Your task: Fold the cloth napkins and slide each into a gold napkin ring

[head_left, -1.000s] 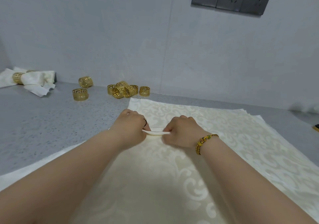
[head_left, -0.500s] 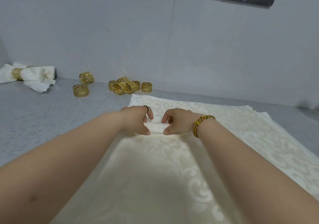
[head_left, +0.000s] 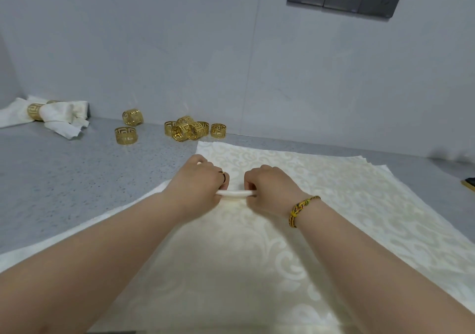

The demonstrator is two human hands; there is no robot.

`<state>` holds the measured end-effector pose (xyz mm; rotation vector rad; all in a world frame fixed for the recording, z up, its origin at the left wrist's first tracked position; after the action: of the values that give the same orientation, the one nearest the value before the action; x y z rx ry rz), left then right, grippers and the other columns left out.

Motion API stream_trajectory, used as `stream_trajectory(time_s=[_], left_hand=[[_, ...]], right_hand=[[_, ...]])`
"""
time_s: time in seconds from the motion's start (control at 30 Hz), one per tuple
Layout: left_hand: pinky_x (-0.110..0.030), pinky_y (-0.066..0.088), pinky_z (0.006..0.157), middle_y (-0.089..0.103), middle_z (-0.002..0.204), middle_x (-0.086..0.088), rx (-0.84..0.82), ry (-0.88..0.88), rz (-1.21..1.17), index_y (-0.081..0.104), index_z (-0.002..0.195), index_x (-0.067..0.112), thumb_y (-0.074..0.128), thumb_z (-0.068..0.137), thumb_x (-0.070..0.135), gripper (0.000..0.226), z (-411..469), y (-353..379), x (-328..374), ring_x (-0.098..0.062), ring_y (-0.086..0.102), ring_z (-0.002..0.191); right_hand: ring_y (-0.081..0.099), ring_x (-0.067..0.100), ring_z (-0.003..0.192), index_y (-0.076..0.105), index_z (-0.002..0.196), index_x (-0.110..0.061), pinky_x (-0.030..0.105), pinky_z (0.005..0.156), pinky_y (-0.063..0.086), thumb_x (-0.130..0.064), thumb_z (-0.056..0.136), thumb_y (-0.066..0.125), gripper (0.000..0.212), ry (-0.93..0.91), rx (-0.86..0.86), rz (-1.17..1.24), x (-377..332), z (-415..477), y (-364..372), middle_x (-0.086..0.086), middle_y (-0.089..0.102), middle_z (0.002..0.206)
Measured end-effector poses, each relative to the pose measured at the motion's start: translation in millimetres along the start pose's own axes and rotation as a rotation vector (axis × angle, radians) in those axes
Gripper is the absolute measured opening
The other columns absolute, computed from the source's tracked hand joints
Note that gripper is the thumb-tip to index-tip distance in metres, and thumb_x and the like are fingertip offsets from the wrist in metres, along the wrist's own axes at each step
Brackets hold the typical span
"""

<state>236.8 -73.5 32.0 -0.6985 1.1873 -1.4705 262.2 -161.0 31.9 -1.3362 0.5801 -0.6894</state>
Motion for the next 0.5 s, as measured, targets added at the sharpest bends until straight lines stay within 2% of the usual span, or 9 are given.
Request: stream_trajectory(time_s=[0.1,0.2,0.27,0.3,0.37,0.43,0.5], left_hand=[[-0.02,0.013,0.101,0.059,0.102,0.009,-0.009,0.008,0.002,0.057,0.101,0.026,0.039,0.09,0.019,0.022,-11.6,2.9,5.3,-0.011,0.048,0.102],[-0.019,0.013,0.1,0.059,0.109,0.011,-0.049,0.015,-0.035,0.06,0.106,0.026,0.039,0.09,0.018,0.027,-19.2,4.5,6.7,-0.01,0.048,0.106],[-0.016,0.02,0.095,0.06,0.104,0.012,-0.107,-0.01,-0.148,0.063,0.097,0.027,0.043,0.09,0.024,0.022,-21.7,5.0,4.2,-0.01,0.048,0.103],[-0.015,0.025,0.088,0.058,0.098,0.01,-0.156,-0.052,-0.23,0.063,0.086,0.025,0.044,0.09,0.03,0.02,-23.0,4.0,1.1,-0.012,0.047,0.101],[-0.02,0.032,0.08,0.052,0.091,0.003,-0.295,-0.141,-0.343,0.051,0.07,0.018,0.041,0.093,0.042,0.035,-24.6,7.0,-4.0,-0.018,0.044,0.098],[-0.025,0.034,0.085,0.051,0.106,-0.002,-0.356,-0.191,-0.364,0.048,0.076,0.019,0.042,0.093,0.042,0.029,-22.7,10.3,-7.9,-0.022,0.045,0.104],[-0.025,0.033,0.09,0.051,0.124,0.001,-0.344,-0.211,-0.394,0.058,0.084,0.021,0.051,0.091,0.03,0.014,-18.8,11.5,-8.9,-0.019,0.047,0.113]], right_hand=[[0.033,0.014,0.082,0.044,0.084,-0.02,0.024,0.069,0.02,-0.006,0.084,0.047,0.014,-0.058,0.033,-0.034,-8.8,-11.2,4.0,-0.003,0.051,0.086],[0.043,0.019,0.091,0.057,0.101,-0.014,0.023,0.071,0.021,-0.005,0.086,0.044,0.021,-0.056,-0.01,-0.062,-10.2,-18.1,6.9,0.004,0.056,0.106],[0.045,0.019,0.096,0.059,0.104,-0.012,0.023,0.074,0.026,-0.01,0.086,0.046,0.023,-0.031,-0.057,-0.023,-8.6,-22.8,8.1,0.004,0.057,0.108],[0.046,0.019,0.096,0.06,0.103,-0.012,0.023,0.076,0.03,-0.013,0.086,0.048,0.022,-0.004,-0.078,0.031,-6.7,-24.8,7.0,0.004,0.057,0.108],[0.052,0.021,0.099,0.064,0.099,-0.007,0.027,0.084,0.041,-0.019,0.086,0.049,0.023,0.078,-0.135,0.152,-1.0,-27.7,4.8,0.006,0.061,0.107],[0.056,0.023,0.099,0.065,0.095,-0.005,0.031,0.086,0.045,-0.02,0.088,0.048,0.024,0.12,-0.192,0.191,1.9,-25.7,5.0,0.007,0.063,0.106],[0.055,0.02,0.096,0.065,0.093,-0.007,0.029,0.082,0.044,-0.019,0.088,0.051,0.019,0.135,-0.224,0.184,0.3,-21.6,4.8,0.005,0.064,0.102]])
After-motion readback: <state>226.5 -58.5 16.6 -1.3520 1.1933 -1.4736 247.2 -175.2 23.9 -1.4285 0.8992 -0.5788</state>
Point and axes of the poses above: each hand's wrist, its own z-axis towards the middle knuckle, its own y-axis out of the palm, x = y × z, the point moved 7 cm from there along z, towards the middle knuckle
